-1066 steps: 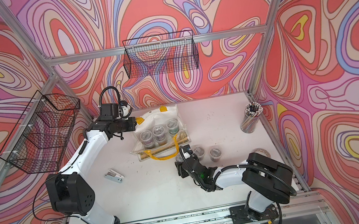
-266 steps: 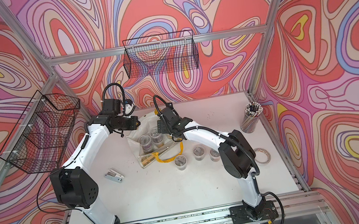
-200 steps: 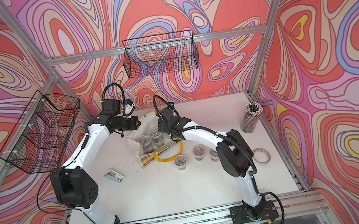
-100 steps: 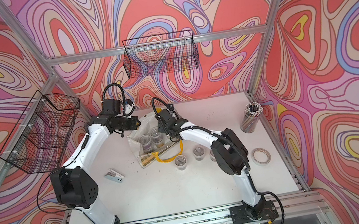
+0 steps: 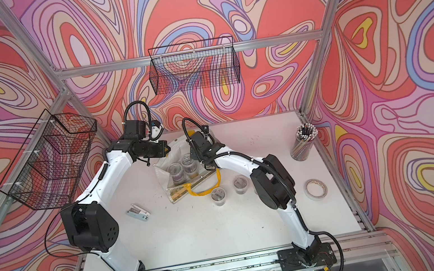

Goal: Take out the seed jars from the canvas bag
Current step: Pick up the seed jar from the canvas bag.

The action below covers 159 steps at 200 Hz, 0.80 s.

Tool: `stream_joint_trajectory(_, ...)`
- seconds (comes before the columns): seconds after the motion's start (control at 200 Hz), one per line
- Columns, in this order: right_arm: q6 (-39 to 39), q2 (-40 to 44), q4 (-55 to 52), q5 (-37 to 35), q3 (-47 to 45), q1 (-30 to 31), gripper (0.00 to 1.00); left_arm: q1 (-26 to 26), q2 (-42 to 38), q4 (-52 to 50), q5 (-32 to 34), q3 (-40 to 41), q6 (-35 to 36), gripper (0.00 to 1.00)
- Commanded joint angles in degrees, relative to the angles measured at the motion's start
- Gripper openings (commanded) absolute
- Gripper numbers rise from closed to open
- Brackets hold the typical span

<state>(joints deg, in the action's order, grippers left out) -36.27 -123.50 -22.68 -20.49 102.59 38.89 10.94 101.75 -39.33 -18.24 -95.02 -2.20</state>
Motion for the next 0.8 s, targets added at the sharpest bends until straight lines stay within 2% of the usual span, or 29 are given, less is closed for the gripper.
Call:
stream_joint_trajectory(0.0, 0.2, -2.1, -0.7, -2.3, 1.7, -0.6, 0.84, 0.0, -1.4, 0.5, -0.9, 1.0, -0.6, 0.0)
stream_joint_trajectory(0.29, 0.6, -1.8, -0.3, -2.4, 1.6, -0.6, 0.65, 0.0, -1.5, 0.3, -0.9, 1.0, -0.5, 0.0)
stream_joint_trajectory(0.481, 2.1, 1.7, 0.8, -2.4, 0.1, -0.5, 0.57, 0.0, -1.5, 0.4, -0.7, 1.0, -0.7, 0.0)
stream_joint_trajectory(0.791, 4.5, 8.7, 1.6, -2.3, -1.3, 1.8, 0.53, 0.0, -1.5, 0.3, 0.0, 0.9, -0.9, 0.0)
